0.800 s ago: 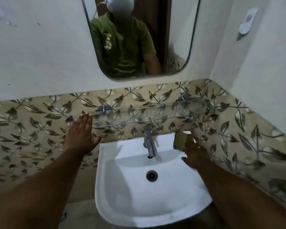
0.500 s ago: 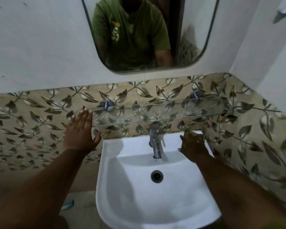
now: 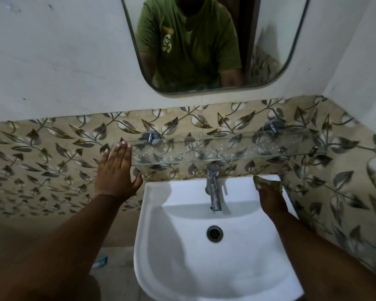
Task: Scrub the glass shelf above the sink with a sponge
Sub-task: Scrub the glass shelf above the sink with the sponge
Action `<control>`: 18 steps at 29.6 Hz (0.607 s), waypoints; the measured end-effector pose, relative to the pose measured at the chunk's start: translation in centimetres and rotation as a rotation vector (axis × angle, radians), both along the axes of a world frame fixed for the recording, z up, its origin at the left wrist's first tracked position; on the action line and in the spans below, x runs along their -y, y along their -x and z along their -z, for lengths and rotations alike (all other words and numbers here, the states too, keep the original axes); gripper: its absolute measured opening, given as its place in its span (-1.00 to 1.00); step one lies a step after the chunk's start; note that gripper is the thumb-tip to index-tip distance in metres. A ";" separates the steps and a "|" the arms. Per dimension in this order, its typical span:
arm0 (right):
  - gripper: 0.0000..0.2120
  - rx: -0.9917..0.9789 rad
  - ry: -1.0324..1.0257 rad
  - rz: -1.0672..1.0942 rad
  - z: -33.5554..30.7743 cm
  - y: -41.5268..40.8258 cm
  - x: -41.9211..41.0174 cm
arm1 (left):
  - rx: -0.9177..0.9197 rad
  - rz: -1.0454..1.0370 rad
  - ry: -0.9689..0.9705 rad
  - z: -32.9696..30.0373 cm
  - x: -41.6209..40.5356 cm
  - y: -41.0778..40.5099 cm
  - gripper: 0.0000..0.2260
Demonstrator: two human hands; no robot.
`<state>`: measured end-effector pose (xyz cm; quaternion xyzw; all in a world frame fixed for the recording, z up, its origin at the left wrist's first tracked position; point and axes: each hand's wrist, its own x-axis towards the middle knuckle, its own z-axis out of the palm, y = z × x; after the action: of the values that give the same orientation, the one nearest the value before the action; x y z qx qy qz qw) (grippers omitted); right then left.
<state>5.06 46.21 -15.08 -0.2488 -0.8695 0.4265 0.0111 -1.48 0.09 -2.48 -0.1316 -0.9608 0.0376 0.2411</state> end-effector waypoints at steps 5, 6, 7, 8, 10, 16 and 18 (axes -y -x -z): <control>-0.72 -0.254 0.884 0.389 -3.7 -1.3 0.7 | 0.028 0.002 -0.003 -0.1 -0.3 -0.1 -0.22; -0.69 -0.333 1.085 0.419 -4.2 -2.1 1.4 | 0.035 -0.002 -0.002 -0.1 -0.2 -0.1 -0.21; -0.62 -0.396 1.295 0.453 -4.3 -2.8 1.9 | 0.044 -0.006 0.000 -0.2 0.0 0.0 -0.21; -0.55 -0.445 1.471 0.484 -4.6 -3.8 2.1 | 0.049 -0.003 -0.001 -0.4 0.0 -0.1 -0.20; -0.43 -0.487 1.660 0.489 -5.1 -5.3 2.2 | 0.075 -0.009 0.001 -0.4 -0.1 -0.3 -0.20; -0.49 -0.808 1.705 0.422 -9.0 -6.9 2.3 | 0.096 -0.039 -0.036 -1.1 -0.4 -0.6 -0.20; -0.45 -0.878 1.710 0.438 -9.9 -7.2 2.1 | 0.101 -0.030 -0.027 -1.2 -0.3 -0.7 -0.19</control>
<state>12.22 44.14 -5.22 -0.1481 -0.1217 0.9545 0.2282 -0.80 0.42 -1.29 -0.1154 -0.9740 0.0215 0.1936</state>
